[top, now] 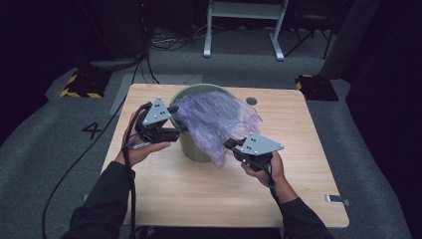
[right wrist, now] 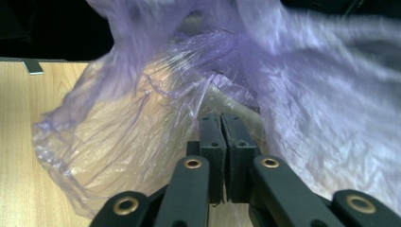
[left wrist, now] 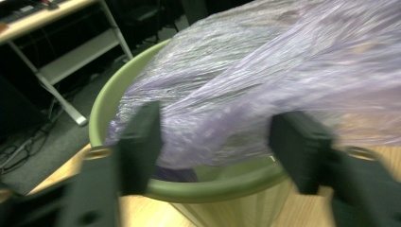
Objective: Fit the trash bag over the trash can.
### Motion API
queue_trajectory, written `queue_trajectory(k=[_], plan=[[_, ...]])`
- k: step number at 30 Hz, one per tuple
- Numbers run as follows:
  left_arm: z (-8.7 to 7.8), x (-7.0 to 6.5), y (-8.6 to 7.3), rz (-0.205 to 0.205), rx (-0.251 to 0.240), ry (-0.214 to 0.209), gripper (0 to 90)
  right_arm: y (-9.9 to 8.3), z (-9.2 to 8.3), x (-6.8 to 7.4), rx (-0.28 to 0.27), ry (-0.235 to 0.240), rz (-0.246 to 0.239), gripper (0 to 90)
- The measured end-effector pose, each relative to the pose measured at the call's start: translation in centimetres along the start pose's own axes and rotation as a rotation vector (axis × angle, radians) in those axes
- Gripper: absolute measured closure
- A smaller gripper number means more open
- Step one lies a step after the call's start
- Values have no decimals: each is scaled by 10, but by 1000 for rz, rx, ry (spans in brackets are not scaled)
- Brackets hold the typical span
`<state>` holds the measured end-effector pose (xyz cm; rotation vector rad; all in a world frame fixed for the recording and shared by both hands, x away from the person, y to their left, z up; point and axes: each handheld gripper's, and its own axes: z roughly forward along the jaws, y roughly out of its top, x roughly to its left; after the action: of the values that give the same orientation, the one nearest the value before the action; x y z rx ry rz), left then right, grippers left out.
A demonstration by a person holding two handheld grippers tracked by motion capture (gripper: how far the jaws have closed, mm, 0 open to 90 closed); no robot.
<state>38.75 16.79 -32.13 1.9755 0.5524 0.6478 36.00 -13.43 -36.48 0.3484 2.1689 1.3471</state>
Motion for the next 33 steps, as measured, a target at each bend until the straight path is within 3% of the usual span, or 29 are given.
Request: queue_trajectory(k=[2, 4, 6, 10, 13, 16, 21, 25, 29, 33], plan=[[-5, -7, -2, -1, -24, -6, 236, 1, 1, 1, 3, 2, -6, 886], [-8, -15, -5, -6, -45, -39, 192, 2, 2, 2, 4, 4, -9, 888], [-10, -24, -8, -4, -54, -36, 167, 3, 3, 3, 4, 0, -15, 890], [-13, -36, -14, 13, -64, -27, 159, 5, 4, 3, 2, -4, -9, 891], [-16, -43, -19, -20, -83, -35, 156, 6, 5, 4, 7, -1, -14, 894], [-16, -56, -22, 5, -76, -40, 154, 8, 7, 5, 6, -6, -22, 894], [-9, -81, -24, 36, -50, -120, 154, 10, 9, 7, 8, -5, -29, 896], [-2, -97, -22, 55, -47, -146, 154, 12, 11, 7, 12, -8, -32, 896], [8, -99, -22, 47, -23, -107, 162, 13, 12, 9, 16, -8, -45, 896], [14, -95, -24, 29, -8, -66, 352, 13, 11, 10, 18, -6, -51, 888]])
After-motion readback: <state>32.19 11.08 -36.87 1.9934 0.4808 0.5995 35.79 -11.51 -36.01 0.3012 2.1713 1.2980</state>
